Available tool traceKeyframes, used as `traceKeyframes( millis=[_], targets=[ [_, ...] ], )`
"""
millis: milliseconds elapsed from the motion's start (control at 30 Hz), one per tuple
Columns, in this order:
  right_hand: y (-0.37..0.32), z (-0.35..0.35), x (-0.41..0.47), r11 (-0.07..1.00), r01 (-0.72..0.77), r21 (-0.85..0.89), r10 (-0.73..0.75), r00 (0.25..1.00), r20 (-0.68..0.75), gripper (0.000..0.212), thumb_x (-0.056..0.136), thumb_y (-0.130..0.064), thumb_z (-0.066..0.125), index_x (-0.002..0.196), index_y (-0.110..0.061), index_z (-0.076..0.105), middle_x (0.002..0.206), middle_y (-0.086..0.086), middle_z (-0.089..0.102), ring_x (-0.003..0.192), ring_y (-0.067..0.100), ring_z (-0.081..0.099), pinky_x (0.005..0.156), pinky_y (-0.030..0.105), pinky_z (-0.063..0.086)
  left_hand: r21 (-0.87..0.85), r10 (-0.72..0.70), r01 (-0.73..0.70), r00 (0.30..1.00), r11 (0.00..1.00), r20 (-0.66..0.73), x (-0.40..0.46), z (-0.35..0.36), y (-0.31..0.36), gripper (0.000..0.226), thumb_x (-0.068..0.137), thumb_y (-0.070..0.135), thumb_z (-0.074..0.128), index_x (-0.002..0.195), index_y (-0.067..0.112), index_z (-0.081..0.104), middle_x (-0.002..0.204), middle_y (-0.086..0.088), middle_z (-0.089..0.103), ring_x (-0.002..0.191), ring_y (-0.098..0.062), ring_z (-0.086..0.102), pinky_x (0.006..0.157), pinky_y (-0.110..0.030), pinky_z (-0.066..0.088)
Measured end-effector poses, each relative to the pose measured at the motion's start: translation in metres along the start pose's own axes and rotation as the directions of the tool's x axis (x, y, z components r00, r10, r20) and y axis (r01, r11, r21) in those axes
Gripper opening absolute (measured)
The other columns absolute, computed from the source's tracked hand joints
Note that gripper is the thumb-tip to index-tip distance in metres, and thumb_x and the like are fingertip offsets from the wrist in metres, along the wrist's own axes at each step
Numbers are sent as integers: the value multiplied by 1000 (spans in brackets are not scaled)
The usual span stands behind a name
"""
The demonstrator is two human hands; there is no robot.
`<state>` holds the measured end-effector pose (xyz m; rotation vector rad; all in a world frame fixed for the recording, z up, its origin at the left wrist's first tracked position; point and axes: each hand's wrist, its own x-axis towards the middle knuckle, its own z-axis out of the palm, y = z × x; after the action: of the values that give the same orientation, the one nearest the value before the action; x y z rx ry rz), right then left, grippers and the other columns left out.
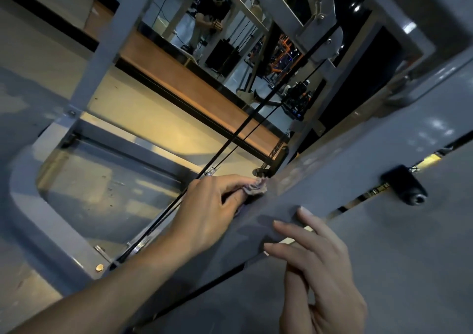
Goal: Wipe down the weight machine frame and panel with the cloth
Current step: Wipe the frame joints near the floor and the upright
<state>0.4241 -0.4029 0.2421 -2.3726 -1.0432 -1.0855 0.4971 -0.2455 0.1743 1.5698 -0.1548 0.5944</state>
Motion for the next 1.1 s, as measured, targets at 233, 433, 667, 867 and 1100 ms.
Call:
traceKeyframes(
  millis=[233, 433, 667, 867, 1100],
  targets=[
    [0, -73, 32, 986, 115, -119, -106, 991, 75, 44, 99, -4, 41, 75, -15, 76, 110, 1, 73, 129, 23, 59, 105, 32, 43, -156, 68, -72, 997, 985, -29, -12, -5, 41, 29, 97, 11, 69, 120, 26, 76, 111, 23, 75, 105, 6, 69, 87, -16, 55],
    [15, -98, 59, 937, 217, -273, -189, 974, 127, 34, 92, 5, 48, 84, -8, 78, 116, 5, 71, 135, 31, 54, 106, 47, 46, -210, -7, -16, 994, 978, -107, -33, -1, 33, 22, 97, 31, 66, 110, 46, 74, 104, 25, 75, 94, -10, 75, 79, -45, 61],
    [27, -95, 64, 951, 201, -236, -171, 975, 142, 32, 91, 6, 47, 91, -3, 78, 119, 9, 70, 137, 30, 55, 112, 55, 42, -107, 61, -71, 994, 992, -95, -26, -2, 47, 31, 97, 35, 63, 125, 47, 68, 101, 20, 76, 70, -24, 71, 58, -43, 58],
    [32, -93, 64, 955, 210, -208, -186, 974, 131, 36, 97, 0, 45, 85, -5, 78, 117, 6, 71, 137, 26, 55, 114, 51, 40, -223, 107, -128, 989, 966, -102, -22, 4, 63, 29, 97, 33, 67, 124, 41, 72, 109, 26, 74, 90, -21, 76, 71, -54, 61],
    [31, -89, 62, 956, 193, -222, -174, 979, 106, 32, 86, 9, 51, 82, -8, 78, 112, 1, 73, 135, 24, 57, 114, 51, 40, -175, 45, -47, 999, 983, -17, 18, 8, 58, 31, 99, 20, 67, 124, 38, 73, 112, 27, 73, 100, -9, 74, 82, -44, 63]
  ],
)
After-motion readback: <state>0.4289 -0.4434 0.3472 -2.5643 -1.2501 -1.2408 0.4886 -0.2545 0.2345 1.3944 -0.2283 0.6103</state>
